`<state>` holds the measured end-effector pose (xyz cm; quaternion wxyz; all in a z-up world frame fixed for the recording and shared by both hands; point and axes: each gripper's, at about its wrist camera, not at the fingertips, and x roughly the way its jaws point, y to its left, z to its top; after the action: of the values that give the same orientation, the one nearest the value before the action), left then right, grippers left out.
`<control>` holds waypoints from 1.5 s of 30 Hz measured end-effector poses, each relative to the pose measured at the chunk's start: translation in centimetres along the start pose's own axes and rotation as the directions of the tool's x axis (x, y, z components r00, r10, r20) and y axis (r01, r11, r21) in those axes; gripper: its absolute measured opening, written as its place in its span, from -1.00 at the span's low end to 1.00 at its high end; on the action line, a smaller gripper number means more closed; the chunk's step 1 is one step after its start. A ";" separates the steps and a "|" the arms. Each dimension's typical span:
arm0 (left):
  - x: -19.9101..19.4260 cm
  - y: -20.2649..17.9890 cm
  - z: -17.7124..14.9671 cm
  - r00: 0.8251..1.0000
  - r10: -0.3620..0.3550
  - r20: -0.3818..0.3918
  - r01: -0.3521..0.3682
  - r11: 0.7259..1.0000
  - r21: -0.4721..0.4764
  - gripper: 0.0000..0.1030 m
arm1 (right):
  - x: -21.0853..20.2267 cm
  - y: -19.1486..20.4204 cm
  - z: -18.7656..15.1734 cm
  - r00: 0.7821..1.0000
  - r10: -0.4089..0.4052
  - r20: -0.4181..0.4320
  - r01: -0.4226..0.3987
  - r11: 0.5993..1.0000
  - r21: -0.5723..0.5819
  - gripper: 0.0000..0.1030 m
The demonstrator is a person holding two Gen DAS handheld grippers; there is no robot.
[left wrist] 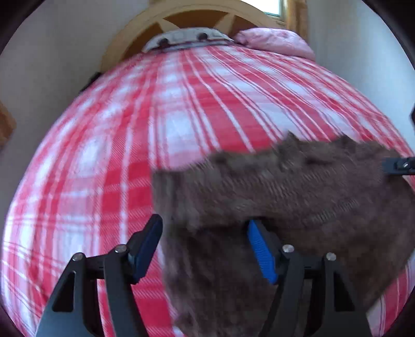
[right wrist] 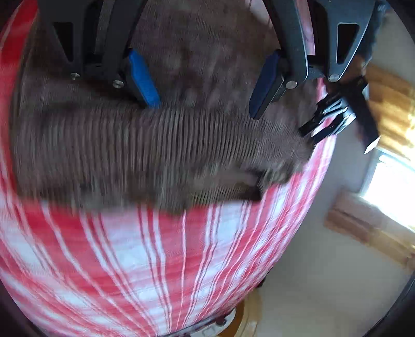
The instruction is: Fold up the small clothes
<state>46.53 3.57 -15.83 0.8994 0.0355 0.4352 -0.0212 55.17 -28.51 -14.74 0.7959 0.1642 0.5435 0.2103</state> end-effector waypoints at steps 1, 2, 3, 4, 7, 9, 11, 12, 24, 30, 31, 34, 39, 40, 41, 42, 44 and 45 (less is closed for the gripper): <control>-0.2 0.9 1.0 0.999 0.016 0.035 -0.014 0.999 -0.044 0.38 | -0.4 0.3 0.9 0.999 -0.017 0.047 0.018 1.000 -0.017 0.38; -0.6 2.0 1.9 0.997 0.020 0.068 -0.013 0.995 -0.098 0.41 | -1.3 0.8 2.0 0.994 -0.021 0.111 0.025 0.999 -0.031 0.38; -0.7 2.9 2.5 0.996 0.030 0.078 -0.018 0.989 -0.147 0.44 | -2.2 1.0 2.7 0.986 -0.005 0.165 0.010 1.000 -0.026 0.38; -0.7 3.5 2.8 0.996 0.038 0.077 -0.024 0.985 -0.172 0.47 | -2.9 1.0 3.0 0.978 0.016 0.208 -0.013 1.000 -0.015 0.38; -0.1 4.9 2.6 0.995 0.087 0.054 -0.074 0.975 -0.207 0.47 | -3.6 1.5 2.7 0.970 0.006 0.244 0.002 0.999 -0.033 0.39; -0.1 5.6 1.4 0.996 0.083 0.043 -0.071 0.972 -0.222 0.47 | -3.7 1.2 1.6 0.968 -0.017 0.250 0.027 0.999 -0.034 0.39; -0.2 5.9 -0.3 0.998 0.059 0.015 -0.054 0.971 -0.235 0.47 | -4.1 0.1 0.0 0.969 -0.001 0.247 0.002 1.000 -0.004 0.39; -0.5 5.9 -1.5 0.999 0.044 0.011 -0.040 0.973 -0.228 0.47 | -4.3 -0.6 -0.8 0.971 0.012 0.238 -0.014 1.000 0.010 0.39; -4.4 2.4 -9.1 1.000 0.005 -0.009 -0.006 0.996 -0.091 0.67 | -7.6 -2.5 -11.9 0.977 -0.112 0.180 0.119 0.993 -0.026 0.39; -5.0 2.0 -10.9 0.999 0.026 -0.021 -0.028 0.996 -0.087 0.75 | -8.7 -3.7 -14.7 0.975 -0.081 0.205 0.081 0.997 0.008 0.39; -5.1 2.0 -11.2 0.999 0.021 -0.024 -0.023 0.996 -0.085 0.75 | -9.2 -3.5 -15.2 0.971 -0.086 0.222 0.087 0.996 0.004 0.39; -5.4 2.0 -12.0 1.000 0.010 -0.026 -0.012 0.996 -0.089 0.77 | -9.3 -2.9 -16.3 0.972 -0.093 0.215 0.101 0.995 -0.027 0.39; -6.0 2.1 -13.1 1.000 -0.002 -0.031 -0.001 0.994 -0.110 0.87 | -8.6 -2.6 -18.0 0.968 -0.123 0.219 0.146 0.985 -0.092 0.40; -6.1 2.1 -13.4 1.000 -0.011 -0.030 0.007 0.994 -0.113 0.88 | -8.7 -2.7 -18.1 0.966 -0.122 0.226 0.144 0.986 -0.081 0.40; -6.1 2.1 -13.6 0.999 -0.015 -0.031 0.011 0.993 -0.113 0.89 | -8.7 -2.7 -18.2 0.965 -0.122 0.231 0.142 0.987 -0.073 0.40; -6.2 2.2 -13.7 0.999 -0.019 -0.031 0.015 0.993 -0.116 0.90 | -8.7 -2.7 -18.4 0.964 -0.125 0.235 0.146 0.987 -0.073 0.40; -6.3 2.3 -13.9 0.999 -0.028 -0.044 0.022 0.992 -0.127 0.93 | -8.6 -2.6 -18.5 0.962 -0.132 0.237 0.157 0.984 -0.088 0.40; -6.3 2.3 -14.0 0.999 -0.031 -0.045 0.025 0.992 -0.127 0.93 | -8.7 -2.5 -18.6 0.962 -0.136 0.238 0.161 0.983 -0.092 0.40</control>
<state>31.84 7.06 -19.42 0.8890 -0.0272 0.4571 -0.0052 35.42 -34.51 -15.67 0.8750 0.1019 0.4457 0.1592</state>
